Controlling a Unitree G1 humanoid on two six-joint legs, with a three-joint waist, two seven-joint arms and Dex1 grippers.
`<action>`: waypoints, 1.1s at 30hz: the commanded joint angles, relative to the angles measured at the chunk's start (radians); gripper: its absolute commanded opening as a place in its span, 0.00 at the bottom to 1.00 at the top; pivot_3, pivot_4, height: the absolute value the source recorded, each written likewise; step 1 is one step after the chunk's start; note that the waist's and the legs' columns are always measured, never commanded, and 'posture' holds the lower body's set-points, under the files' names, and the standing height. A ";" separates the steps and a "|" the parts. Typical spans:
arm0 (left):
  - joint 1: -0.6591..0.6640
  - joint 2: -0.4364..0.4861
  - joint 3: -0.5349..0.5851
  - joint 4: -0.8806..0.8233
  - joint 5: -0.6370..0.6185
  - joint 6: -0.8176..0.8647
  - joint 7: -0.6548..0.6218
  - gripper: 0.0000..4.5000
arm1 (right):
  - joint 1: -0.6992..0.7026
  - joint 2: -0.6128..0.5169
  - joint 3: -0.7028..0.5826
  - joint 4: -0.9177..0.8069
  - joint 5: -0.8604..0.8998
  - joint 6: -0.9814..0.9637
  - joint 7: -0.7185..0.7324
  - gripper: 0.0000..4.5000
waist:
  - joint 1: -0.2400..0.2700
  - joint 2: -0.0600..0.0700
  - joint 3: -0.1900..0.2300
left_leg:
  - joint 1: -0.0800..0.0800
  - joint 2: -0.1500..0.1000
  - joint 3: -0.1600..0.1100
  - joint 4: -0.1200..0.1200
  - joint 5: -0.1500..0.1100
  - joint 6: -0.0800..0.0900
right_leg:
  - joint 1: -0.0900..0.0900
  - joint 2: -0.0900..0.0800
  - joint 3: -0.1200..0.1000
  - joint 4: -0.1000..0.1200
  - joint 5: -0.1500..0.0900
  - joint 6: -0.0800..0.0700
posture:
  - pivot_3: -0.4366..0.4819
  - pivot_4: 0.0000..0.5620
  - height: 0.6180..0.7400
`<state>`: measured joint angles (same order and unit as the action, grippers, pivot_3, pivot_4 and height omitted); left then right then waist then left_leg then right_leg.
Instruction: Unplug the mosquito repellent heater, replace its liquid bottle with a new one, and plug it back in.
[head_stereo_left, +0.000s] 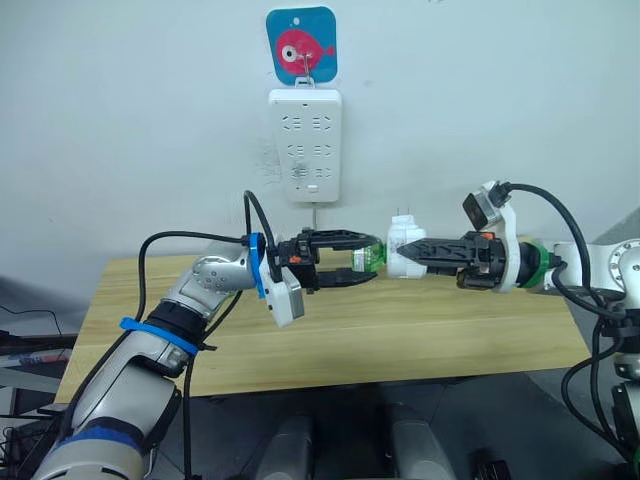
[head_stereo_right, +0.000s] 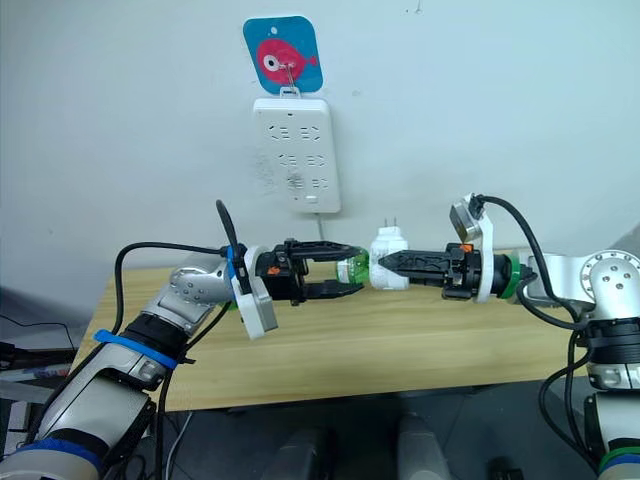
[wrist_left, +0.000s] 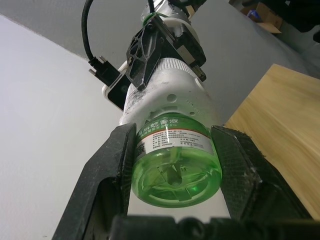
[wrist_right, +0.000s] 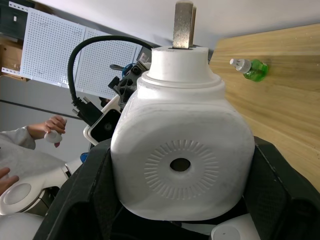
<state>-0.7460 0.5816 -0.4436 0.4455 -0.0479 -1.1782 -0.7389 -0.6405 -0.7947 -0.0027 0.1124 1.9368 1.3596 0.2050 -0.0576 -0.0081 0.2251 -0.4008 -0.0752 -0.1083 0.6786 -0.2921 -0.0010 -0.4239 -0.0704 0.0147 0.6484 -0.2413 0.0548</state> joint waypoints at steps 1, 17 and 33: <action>0.018 -0.015 -0.032 -0.097 -0.156 0.129 -0.082 0.47 | -0.007 0.006 0.004 -0.056 0.035 0.012 0.033 0.66 | 0.000 0.000 0.000 | 0.000 0.000 0.000 0.000 0.000 0.000 | 0.000 0.000 0.000 0.000 0.000 0.000 | 0.33 0.42 1.00; 0.047 0.084 0.149 -0.561 -1.208 1.894 -0.126 0.47 | 0.025 -0.063 0.012 -0.132 -0.096 0.063 0.195 0.66 | -0.008 0.000 0.000 | 0.001 0.000 -0.002 0.001 0.000 0.001 | 0.001 0.002 -0.002 0.001 0.000 0.000 | 0.34 0.40 1.00; 0.050 -0.024 0.347 -0.280 -1.621 2.584 0.081 0.47 | 0.016 -0.095 0.051 -0.118 -0.011 0.030 0.130 0.66 | -0.020 0.000 0.000 | 0.002 0.000 0.000 0.002 0.002 -0.004 | -0.003 0.004 0.000 0.011 -0.001 0.001 | 0.33 0.40 1.00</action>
<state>-0.6977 0.5689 -0.1374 0.2050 -1.6280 1.3794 -0.6559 -0.6157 -0.8729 0.0534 0.0041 1.8980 1.4060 0.3528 -0.0772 -0.0082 0.2254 -0.3985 -0.0754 -0.1084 0.6803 -0.2900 -0.0047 -0.4268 -0.0667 0.0148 0.6591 -0.2421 0.0560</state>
